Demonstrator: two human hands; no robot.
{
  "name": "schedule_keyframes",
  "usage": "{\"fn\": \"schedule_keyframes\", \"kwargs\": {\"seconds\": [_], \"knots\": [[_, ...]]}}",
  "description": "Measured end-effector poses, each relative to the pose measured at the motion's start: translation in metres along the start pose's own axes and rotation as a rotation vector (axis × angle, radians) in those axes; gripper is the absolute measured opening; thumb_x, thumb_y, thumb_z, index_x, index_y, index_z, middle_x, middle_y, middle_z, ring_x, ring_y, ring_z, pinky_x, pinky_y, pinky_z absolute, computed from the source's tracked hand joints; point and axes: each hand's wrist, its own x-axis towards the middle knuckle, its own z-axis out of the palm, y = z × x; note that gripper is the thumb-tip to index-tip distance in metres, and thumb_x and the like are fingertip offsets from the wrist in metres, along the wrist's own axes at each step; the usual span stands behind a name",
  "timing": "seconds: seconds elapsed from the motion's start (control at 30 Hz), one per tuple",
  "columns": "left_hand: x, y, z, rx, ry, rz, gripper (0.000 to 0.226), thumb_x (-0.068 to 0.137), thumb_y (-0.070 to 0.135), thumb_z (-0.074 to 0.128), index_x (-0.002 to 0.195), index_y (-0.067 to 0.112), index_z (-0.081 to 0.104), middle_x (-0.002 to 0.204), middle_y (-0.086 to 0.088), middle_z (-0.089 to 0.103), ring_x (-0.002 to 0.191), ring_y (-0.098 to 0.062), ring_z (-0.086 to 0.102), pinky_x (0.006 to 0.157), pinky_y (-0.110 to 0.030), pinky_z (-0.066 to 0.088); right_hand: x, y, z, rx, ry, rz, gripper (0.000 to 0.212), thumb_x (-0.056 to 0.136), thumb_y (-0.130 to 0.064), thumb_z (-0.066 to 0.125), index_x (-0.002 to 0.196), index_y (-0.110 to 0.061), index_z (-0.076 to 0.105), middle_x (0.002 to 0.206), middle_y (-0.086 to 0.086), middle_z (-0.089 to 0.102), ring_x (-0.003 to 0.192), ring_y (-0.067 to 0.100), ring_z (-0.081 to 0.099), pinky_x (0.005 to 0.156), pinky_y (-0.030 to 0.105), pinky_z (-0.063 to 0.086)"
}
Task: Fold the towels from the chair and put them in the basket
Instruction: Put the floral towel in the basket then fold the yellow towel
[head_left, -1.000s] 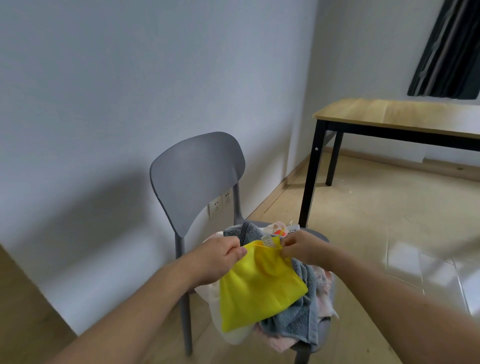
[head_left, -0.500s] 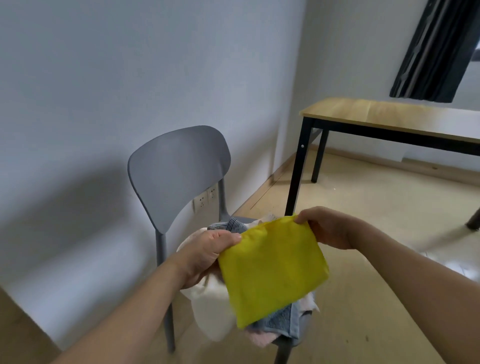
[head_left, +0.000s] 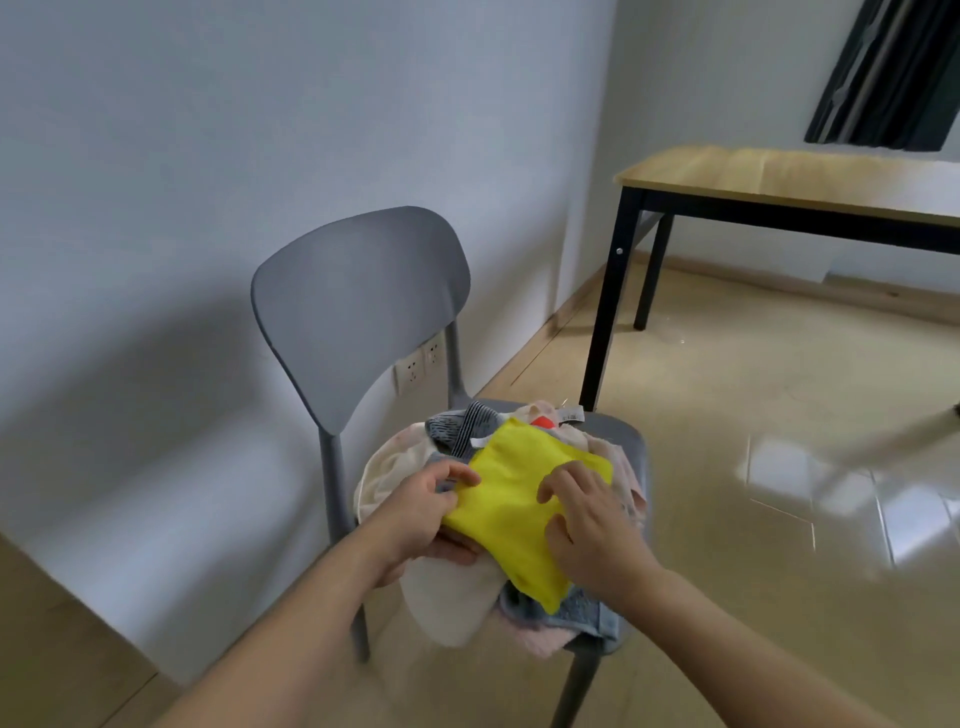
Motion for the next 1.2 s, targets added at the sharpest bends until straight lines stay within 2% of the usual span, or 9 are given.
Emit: {"fn": "schedule_keyframes", "kwargs": {"seconds": [0.07, 0.17, 0.3, 0.43, 0.57, 0.73, 0.9, 1.0, 1.2], "knots": [[0.000, 0.002, 0.000, 0.086, -0.077, -0.005, 0.045, 0.088, -0.017, 0.032, 0.103, 0.013, 0.063, 0.110, -0.012, 0.058, 0.079, -0.030, 0.065, 0.063, -0.040, 0.060, -0.021, 0.005, 0.005, -0.003, -0.028, -0.027, 0.029, 0.068, -0.016, 0.040, 0.094, -0.029, 0.040, 0.103, -0.003, 0.050, 0.086, 0.017, 0.044, 0.080, 0.026, 0.030], [-0.001, 0.003, 0.002, 0.230, -0.078, 0.067, 0.056, 0.080, -0.026, 0.030, 0.098, 0.017, 0.060, 0.099, -0.009, 0.065, 0.088, -0.024, 0.065, 0.080, -0.041, 0.058, -0.044, 0.014, 0.019, -0.143, -0.142, 0.049, 0.046, 0.075, -0.041, 0.044, 0.118, -0.036, 0.029, 0.133, -0.002, 0.035, 0.119, 0.025, 0.043, 0.099, 0.040, 0.038], [-0.010, 0.011, 0.016, 0.063, -0.040, 0.161, 0.046, 0.084, -0.027, 0.037, 0.098, 0.010, 0.060, 0.091, -0.011, 0.069, 0.077, -0.018, 0.072, 0.066, -0.031, 0.060, -0.054, 0.012, 0.026, -0.143, -0.208, 0.221, 0.084, 0.079, -0.054, 0.056, 0.136, -0.041, -0.004, 0.151, -0.001, 0.006, 0.140, 0.027, 0.008, 0.117, 0.042, 0.012], [-0.007, 0.013, 0.020, 0.260, 0.133, 0.316, 0.036, 0.087, -0.011, 0.045, 0.082, 0.018, 0.066, 0.082, -0.015, 0.071, 0.076, -0.026, 0.071, 0.074, -0.045, 0.060, -0.056, 0.004, 0.018, 0.112, 0.027, 0.216, 0.070, 0.068, -0.060, 0.043, 0.130, -0.037, 0.021, 0.137, -0.010, 0.027, 0.124, 0.007, 0.018, 0.108, 0.030, 0.022], [-0.009, 0.012, 0.017, 0.503, 0.144, 0.333, 0.017, 0.088, 0.017, 0.059, 0.073, 0.013, 0.066, 0.063, -0.001, 0.065, 0.062, -0.017, 0.061, 0.064, -0.037, 0.054, -0.057, 0.007, 0.006, 0.364, 0.158, 0.178, 0.022, 0.082, -0.026, 0.061, 0.104, -0.022, 0.063, 0.103, -0.022, 0.054, 0.092, -0.003, 0.046, 0.083, 0.024, 0.042], [-0.012, 0.005, 0.017, 0.634, 0.092, 0.152, 0.022, 0.081, 0.024, 0.065, 0.067, 0.008, 0.060, 0.064, -0.002, 0.049, 0.061, -0.015, 0.044, 0.059, -0.027, 0.033, -0.059, 0.015, -0.018, 0.480, -0.117, 0.378, 0.017, 0.097, -0.033, 0.052, 0.081, -0.032, 0.058, 0.082, -0.012, 0.060, 0.078, 0.008, 0.056, 0.067, 0.021, 0.043], [-0.006, -0.001, 0.025, 0.590, 0.211, 0.290, 0.026, 0.084, 0.038, 0.059, 0.072, 0.015, 0.059, 0.065, 0.002, 0.056, 0.067, -0.020, 0.053, 0.070, -0.038, 0.044, -0.040, 0.028, -0.027, 0.603, -0.204, 0.497, 0.015, 0.099, -0.038, 0.044, 0.107, -0.032, 0.055, 0.108, -0.009, 0.056, 0.100, 0.013, 0.055, 0.090, 0.036, 0.049], [0.001, 0.000, 0.040, 0.872, 0.347, 0.352, 0.032, 0.096, 0.037, 0.047, 0.069, 0.021, 0.042, 0.068, 0.004, 0.053, 0.081, -0.027, 0.055, 0.087, -0.037, 0.034, -0.027, 0.029, -0.030, 0.732, -0.163, 0.597, 0.021, 0.102, -0.031, 0.041, 0.120, -0.030, 0.050, 0.115, -0.007, 0.051, 0.108, 0.020, 0.051, 0.101, 0.045, 0.046], [0.028, 0.011, 0.053, 1.021, 0.464, 0.195, 0.028, 0.099, 0.040, 0.034, 0.084, 0.021, 0.047, 0.108, -0.006, 0.067, 0.108, -0.028, 0.056, 0.093, -0.040, 0.028, -0.004, 0.033, -0.024, 0.810, -0.209, 0.896, 0.039, 0.101, -0.036, 0.042, 0.134, -0.015, 0.046, 0.122, 0.011, 0.053, 0.107, 0.032, 0.057, 0.082, 0.040, 0.056]]}}
